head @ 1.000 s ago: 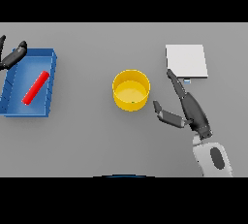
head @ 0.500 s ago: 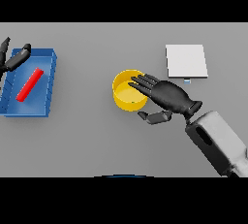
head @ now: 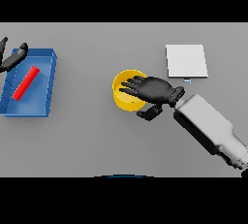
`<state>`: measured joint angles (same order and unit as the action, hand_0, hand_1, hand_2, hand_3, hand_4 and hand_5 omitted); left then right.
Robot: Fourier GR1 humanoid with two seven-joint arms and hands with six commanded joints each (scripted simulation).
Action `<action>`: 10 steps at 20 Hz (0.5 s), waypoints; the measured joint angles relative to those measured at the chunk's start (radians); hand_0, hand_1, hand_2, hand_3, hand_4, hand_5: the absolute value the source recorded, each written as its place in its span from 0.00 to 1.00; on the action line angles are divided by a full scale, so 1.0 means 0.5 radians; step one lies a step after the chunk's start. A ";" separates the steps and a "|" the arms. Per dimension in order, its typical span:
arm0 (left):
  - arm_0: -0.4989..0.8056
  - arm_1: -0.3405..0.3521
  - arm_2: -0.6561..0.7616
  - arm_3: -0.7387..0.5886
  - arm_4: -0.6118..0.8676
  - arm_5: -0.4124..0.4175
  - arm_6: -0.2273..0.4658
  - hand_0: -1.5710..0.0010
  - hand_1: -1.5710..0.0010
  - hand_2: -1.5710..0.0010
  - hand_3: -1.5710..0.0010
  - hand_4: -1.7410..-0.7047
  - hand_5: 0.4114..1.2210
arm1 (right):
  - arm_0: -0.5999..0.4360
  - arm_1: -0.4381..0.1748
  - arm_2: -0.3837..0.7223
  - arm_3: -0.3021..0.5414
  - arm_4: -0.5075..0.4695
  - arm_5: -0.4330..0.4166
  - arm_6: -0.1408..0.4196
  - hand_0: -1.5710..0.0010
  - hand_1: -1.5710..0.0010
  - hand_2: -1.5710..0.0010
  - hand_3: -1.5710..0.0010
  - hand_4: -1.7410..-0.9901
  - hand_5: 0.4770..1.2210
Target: Pick up the red beaker and tilt it to pour out 1 green nut into yellow bowl. Pick up the yellow bowl and place it on the metallic measuring scale.
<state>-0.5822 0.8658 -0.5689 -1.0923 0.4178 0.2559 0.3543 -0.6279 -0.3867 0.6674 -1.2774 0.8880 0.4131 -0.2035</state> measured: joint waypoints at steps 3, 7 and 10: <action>0.027 -0.001 0.000 0.003 -0.004 0.007 -0.033 1.00 1.00 1.00 1.00 0.98 0.34 | -0.063 0.027 0.059 0.130 0.044 0.027 -0.016 1.00 1.00 1.00 1.00 0.64 0.32; 0.009 0.003 0.010 0.016 0.003 -0.001 -0.023 1.00 1.00 1.00 1.00 0.99 0.34 | -0.154 0.077 0.127 0.240 0.075 0.114 -0.017 1.00 1.00 1.00 1.00 0.61 0.35; 0.004 0.004 0.011 -0.001 0.006 0.001 -0.028 1.00 1.00 1.00 1.00 0.99 0.34 | -0.190 0.103 0.126 0.291 0.069 0.140 -0.002 1.00 1.00 1.00 1.00 0.58 0.38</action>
<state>-0.5803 0.8676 -0.5632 -1.0927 0.4210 0.2563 0.3401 -0.7229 -0.3353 0.7306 -1.1319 0.9227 0.4828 -0.2044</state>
